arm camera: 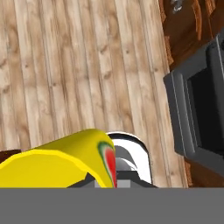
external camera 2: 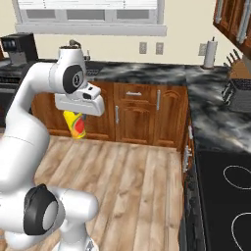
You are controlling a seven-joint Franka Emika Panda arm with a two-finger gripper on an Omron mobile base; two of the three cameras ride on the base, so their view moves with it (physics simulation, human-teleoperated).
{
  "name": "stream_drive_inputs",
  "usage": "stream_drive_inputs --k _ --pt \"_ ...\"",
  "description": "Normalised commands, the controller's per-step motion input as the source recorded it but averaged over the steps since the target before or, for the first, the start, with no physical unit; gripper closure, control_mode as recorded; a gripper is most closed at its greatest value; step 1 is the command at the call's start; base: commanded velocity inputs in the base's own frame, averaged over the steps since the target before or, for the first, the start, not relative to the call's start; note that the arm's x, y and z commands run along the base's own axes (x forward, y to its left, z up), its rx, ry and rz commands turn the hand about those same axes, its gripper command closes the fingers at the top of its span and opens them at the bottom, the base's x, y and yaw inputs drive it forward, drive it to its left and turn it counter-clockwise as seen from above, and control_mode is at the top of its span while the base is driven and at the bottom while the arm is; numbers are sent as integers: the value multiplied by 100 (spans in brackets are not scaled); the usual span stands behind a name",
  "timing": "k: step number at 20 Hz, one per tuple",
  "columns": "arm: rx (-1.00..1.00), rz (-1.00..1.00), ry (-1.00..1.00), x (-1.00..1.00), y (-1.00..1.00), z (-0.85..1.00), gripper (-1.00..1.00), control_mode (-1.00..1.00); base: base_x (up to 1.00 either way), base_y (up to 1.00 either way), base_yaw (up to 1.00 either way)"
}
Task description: Pick the cup and cup and place them in the sink. Then turn on the water.
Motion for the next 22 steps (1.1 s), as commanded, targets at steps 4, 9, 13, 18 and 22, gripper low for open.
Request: stream_drive_inputs --k 4,9,13,18,22 --pt "0 0 0 0 0 0 100 100 100 81 -13" --pt "0 0 0 0 0 0 100 100 100 43 -10" --pt "0 0 0 0 0 0 100 100 100 0 -4" --pt "0 0 0 0 0 0 100 100 100 9 -3" --pt "0 0 0 0 0 0 100 100 95 34 0"
